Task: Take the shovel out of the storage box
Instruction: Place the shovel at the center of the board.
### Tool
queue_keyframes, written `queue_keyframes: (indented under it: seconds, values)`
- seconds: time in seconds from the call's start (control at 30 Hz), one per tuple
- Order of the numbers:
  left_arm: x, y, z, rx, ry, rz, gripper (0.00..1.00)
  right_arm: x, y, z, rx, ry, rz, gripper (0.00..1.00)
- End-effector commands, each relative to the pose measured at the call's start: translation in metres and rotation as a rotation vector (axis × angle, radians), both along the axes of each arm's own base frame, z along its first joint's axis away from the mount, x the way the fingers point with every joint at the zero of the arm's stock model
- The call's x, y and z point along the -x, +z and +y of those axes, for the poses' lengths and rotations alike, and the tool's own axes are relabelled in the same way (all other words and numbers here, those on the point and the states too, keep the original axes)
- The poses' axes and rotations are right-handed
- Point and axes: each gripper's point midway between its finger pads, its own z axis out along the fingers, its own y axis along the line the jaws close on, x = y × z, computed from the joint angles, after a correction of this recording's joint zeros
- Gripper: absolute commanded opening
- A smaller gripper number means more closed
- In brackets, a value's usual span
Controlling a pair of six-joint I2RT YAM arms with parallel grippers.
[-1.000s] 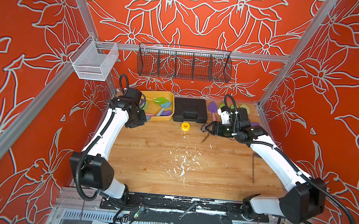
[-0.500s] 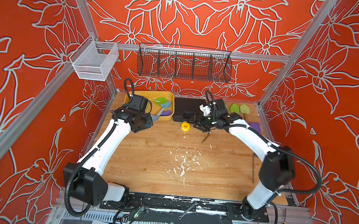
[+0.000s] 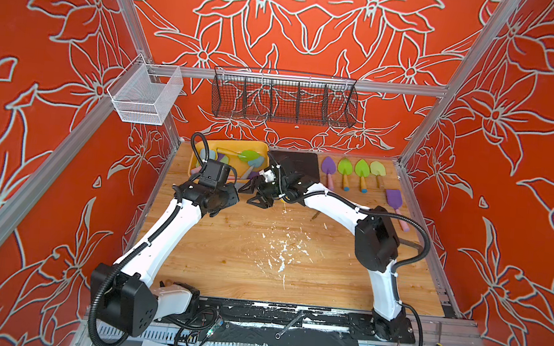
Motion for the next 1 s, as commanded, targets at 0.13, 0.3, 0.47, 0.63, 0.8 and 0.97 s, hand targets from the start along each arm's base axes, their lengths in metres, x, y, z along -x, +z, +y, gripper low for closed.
queue_keyframes:
  seconds: [0.13,0.3,0.47,0.63,0.8,0.97]
  values:
    - [-0.006,0.016,-0.007,0.023,0.014,-0.09,0.0,0.007,-0.001,0.035,-0.065,-0.009,0.098,0.62]
    - [-0.005,0.016,-0.011,0.02,0.007,-0.1,0.0,0.011,0.0,0.048,-0.082,0.005,0.121,0.62]
    - [-0.003,0.014,-0.02,0.037,-0.013,-0.116,0.0,0.01,0.006,0.05,-0.074,0.011,0.106,0.5]
    - [0.004,0.012,-0.033,0.106,-0.038,-0.141,0.0,0.016,0.005,0.042,-0.033,0.04,0.093,0.24]
    - [0.01,0.017,-0.054,0.208,-0.111,-0.188,0.0,0.024,0.01,0.029,-0.003,0.09,0.057,0.08]
    - [0.018,0.037,-0.072,0.299,-0.199,-0.231,0.52,0.033,0.018,-0.005,0.079,0.155,-0.031,0.0]
